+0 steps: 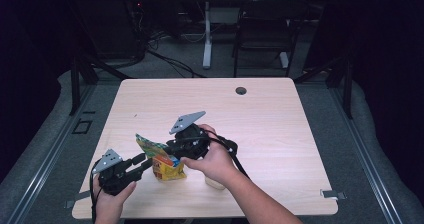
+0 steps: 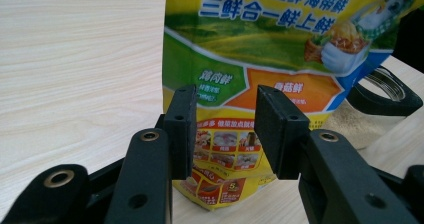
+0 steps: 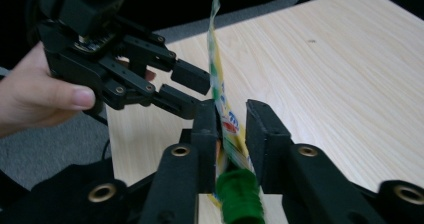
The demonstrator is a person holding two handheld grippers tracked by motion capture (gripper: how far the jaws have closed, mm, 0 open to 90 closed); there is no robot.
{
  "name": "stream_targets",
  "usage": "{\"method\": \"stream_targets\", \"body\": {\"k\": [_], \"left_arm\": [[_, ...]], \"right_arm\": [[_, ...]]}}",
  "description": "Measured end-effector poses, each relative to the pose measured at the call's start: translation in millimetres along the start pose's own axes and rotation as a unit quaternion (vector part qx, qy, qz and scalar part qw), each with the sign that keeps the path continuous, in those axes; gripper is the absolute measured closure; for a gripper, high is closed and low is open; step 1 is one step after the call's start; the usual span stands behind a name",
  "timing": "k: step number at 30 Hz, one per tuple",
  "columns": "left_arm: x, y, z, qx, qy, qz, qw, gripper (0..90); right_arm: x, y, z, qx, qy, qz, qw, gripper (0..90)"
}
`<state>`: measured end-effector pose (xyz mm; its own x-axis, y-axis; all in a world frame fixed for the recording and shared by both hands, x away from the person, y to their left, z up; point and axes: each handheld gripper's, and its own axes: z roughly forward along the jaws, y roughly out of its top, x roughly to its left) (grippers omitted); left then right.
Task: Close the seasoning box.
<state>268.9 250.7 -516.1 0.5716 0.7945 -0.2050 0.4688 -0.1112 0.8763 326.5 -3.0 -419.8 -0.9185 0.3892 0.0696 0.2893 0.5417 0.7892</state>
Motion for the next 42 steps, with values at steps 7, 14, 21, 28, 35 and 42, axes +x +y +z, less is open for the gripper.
{"method": "stream_targets", "body": {"k": [7,14,21,28,35,42], "left_arm": [[3.9,-0.2,-3.2,-0.004,0.010,-0.010,0.9999,58.1],[4.7,-0.5,-4.0,-0.008,0.015,-0.012,0.9998,55.8],[5.7,0.5,-7.7,-0.011,0.017,-0.017,0.9996,55.5],[7.1,1.8,-13.0,-0.021,0.023,-0.019,0.9993,55.5],[13.8,5.1,-23.5,-0.036,0.033,-0.027,0.9985,56.0],[19.9,5.3,-24.3,-0.037,0.043,-0.034,0.9978,56.0]], "right_arm": [[1.7,1.9,-4.0,-0.025,0.002,0.008,0.9997,65.7],[4.7,3.7,-14.8,-0.050,0.002,0.010,0.9987,62.9],[5.0,6.3,-32.3,-0.075,-0.003,0.012,0.9971,60.7],[-5.5,-2.4,-52.8,-0.083,-0.031,0.020,0.9959,58.5],[-26.0,-25.0,-80.9,-0.092,-0.069,0.044,0.9925,59.3],[-43.8,-53.1,-99.0,-0.096,-0.105,0.072,0.9872,60.5]]}}
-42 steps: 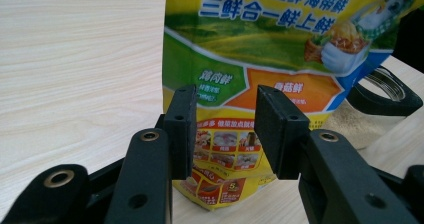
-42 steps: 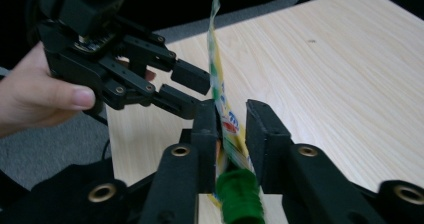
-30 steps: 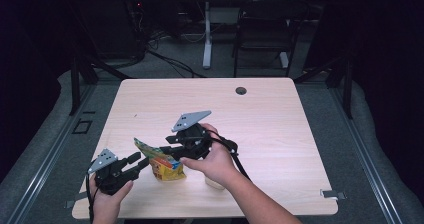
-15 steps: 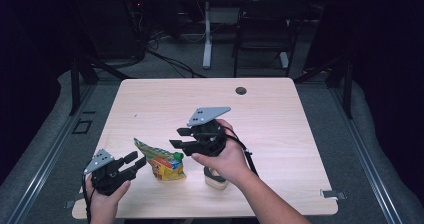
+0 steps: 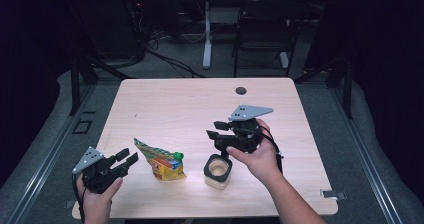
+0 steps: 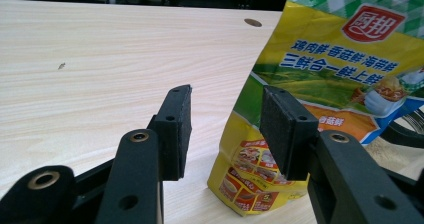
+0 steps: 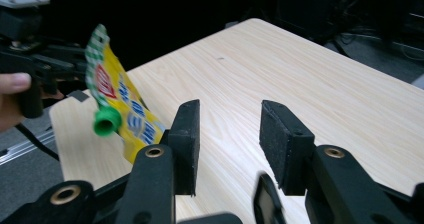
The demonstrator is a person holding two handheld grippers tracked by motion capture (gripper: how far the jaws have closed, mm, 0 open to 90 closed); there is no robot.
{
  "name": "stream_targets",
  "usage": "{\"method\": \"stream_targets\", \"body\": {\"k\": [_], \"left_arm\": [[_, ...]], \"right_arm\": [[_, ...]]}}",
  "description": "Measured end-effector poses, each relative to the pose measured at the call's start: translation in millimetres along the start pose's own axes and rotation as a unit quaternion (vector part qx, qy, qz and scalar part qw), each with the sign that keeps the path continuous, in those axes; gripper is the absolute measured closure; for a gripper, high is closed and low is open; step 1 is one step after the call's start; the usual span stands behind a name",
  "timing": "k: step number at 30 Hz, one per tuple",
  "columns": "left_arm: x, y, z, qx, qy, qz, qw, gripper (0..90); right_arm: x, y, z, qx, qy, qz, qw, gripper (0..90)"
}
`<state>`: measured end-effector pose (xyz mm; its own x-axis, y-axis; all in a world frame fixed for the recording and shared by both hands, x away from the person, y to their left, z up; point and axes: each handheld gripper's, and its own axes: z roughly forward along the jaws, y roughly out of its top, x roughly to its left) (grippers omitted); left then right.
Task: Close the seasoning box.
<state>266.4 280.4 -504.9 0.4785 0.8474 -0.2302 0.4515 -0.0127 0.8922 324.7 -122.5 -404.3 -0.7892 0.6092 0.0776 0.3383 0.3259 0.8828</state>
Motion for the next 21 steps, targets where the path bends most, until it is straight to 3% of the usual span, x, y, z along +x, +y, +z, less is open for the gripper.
{"method": "stream_targets", "body": {"k": [12,21], "left_arm": [[11.0,-2.7,-5.3,-0.002,0.018,-0.010,0.9998,56.0],[14.2,-1.6,-5.8,-0.009,0.020,-0.018,0.9996,55.9]], "right_arm": [[-24.1,-34.8,-22.7,-0.012,-0.035,0.038,0.9986,62.2],[-27.8,-53.0,-24.7,-0.018,-0.053,0.046,0.9974,68.3]]}}
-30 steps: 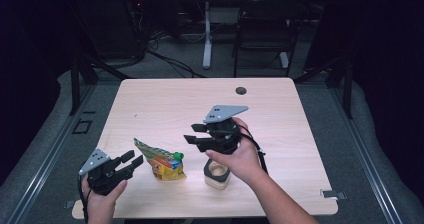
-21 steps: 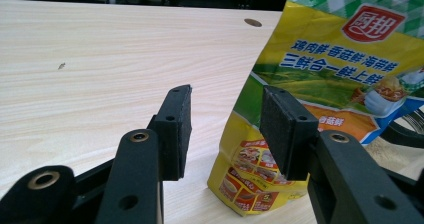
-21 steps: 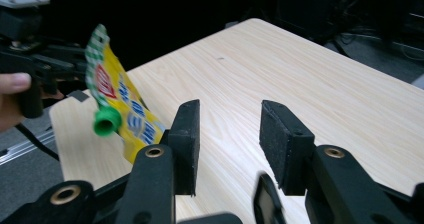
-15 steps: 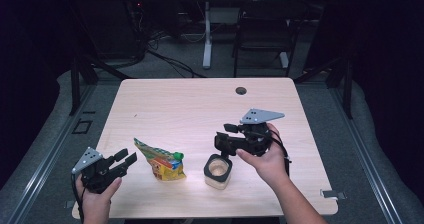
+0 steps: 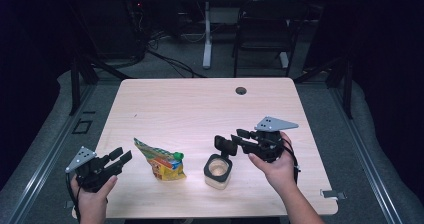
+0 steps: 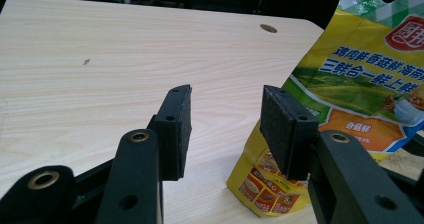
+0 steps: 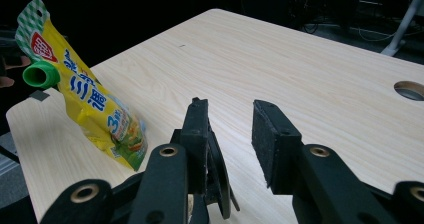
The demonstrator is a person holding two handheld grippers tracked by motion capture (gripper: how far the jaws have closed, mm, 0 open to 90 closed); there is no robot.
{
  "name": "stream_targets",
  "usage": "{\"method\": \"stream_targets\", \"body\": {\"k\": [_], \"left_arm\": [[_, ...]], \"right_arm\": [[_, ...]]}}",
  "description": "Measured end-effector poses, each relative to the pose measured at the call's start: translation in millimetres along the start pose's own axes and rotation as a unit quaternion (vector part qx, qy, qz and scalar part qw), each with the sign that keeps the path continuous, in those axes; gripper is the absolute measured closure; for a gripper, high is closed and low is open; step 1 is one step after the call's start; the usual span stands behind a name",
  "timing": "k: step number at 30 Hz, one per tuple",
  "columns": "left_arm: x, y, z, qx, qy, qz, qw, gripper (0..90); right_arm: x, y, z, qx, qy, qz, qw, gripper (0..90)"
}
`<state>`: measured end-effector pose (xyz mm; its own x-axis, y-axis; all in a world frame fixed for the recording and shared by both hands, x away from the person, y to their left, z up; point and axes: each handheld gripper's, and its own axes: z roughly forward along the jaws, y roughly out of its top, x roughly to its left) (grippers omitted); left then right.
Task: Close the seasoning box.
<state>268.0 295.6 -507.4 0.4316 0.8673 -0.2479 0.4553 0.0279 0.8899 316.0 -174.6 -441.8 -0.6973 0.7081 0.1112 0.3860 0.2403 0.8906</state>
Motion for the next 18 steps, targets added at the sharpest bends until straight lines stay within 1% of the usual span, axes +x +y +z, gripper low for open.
{"method": "stream_targets", "body": {"k": [4,9,10,14,16,18], "left_arm": [[1.6,-1.1,-1.5,0.002,0.001,-0.003,1.0000,55.9],[2.3,-1.6,-2.3,0.001,0.003,-0.001,1.0000,55.8],[2.4,-1.9,-2.4,0.002,0.003,-0.002,1.0000,55.8],[2.7,-2.2,-2.6,0.001,0.004,-0.003,1.0000,55.8],[2.7,-1.9,-2.6,0.001,0.005,-0.002,1.0000,55.8],[2.5,-2.0,-2.6,0.001,0.005,-0.003,1.0000,55.7]], "right_arm": [[-0.5,-4.9,1.8,-0.003,-0.003,0.005,1.0000,70.2],[-3.5,-10.0,3.3,0.002,-0.020,0.000,0.9998,73.2],[-4.8,-11.4,3.7,-0.002,-0.021,0.002,0.9998,74.1],[-11.6,-16.6,4.0,-0.003,-0.030,0.016,0.9994,77.2],[-13.9,-19.6,4.4,0.003,-0.033,0.023,0.9992,79.2],[-15.0,-23.3,6.1,0.005,-0.031,0.026,0.9992,81.6]]}}
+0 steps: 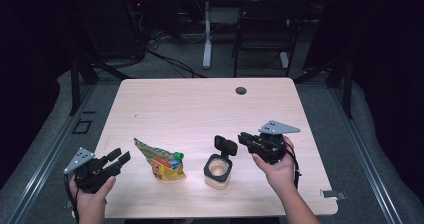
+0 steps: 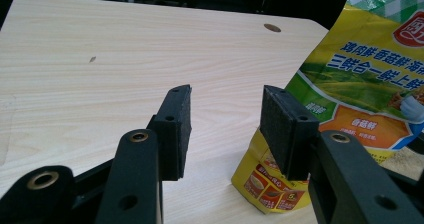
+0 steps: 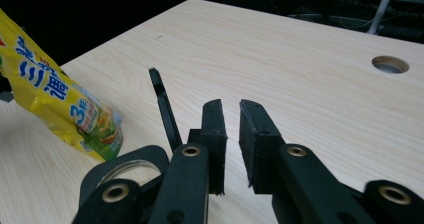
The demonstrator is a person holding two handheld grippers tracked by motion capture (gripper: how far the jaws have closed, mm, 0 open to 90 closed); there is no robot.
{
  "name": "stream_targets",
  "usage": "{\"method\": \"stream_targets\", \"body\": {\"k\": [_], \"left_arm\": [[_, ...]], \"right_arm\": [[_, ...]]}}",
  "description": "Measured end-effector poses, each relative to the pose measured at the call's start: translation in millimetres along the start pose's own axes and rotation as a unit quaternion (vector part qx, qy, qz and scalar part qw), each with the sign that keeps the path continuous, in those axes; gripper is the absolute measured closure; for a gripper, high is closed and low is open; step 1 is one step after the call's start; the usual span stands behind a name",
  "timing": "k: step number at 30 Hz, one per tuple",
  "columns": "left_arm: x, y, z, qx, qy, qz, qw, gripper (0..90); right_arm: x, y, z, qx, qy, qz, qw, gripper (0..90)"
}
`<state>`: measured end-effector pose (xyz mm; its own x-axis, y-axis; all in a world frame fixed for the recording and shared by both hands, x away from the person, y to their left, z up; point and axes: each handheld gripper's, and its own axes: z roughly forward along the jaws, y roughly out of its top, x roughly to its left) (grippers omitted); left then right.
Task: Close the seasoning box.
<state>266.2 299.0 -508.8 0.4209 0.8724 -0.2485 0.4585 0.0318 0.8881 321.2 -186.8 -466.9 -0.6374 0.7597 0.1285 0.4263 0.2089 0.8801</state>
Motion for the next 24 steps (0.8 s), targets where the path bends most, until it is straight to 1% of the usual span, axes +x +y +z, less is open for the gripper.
{"method": "stream_targets", "body": {"k": [1,5,9,16,24], "left_arm": [[0.0,-0.2,0.0,0.001,0.000,0.000,1.0000,55.7],[0.8,-0.7,0.4,0.002,0.001,-0.001,1.0000,55.7],[0.5,-0.9,0.5,0.002,0.001,-0.001,1.0000,55.7],[0.5,-1.2,1.1,0.002,0.001,-0.002,1.0000,55.7],[-0.8,-1.0,1.0,0.003,-0.001,0.003,1.0000,55.7]], "right_arm": [[-0.5,-1.7,0.6,0.003,0.001,-0.001,1.0000,82.5],[-1.1,-7.9,3.2,0.006,0.004,0.007,0.9999,85.6],[-1.7,-11.6,4.6,0.013,0.006,0.007,0.9999,89.9],[0.9,-11.8,6.2,0.012,0.023,0.008,0.9996,90.0],[3.3,-10.6,8.5,0.011,0.023,0.006,0.9996,90.0]]}}
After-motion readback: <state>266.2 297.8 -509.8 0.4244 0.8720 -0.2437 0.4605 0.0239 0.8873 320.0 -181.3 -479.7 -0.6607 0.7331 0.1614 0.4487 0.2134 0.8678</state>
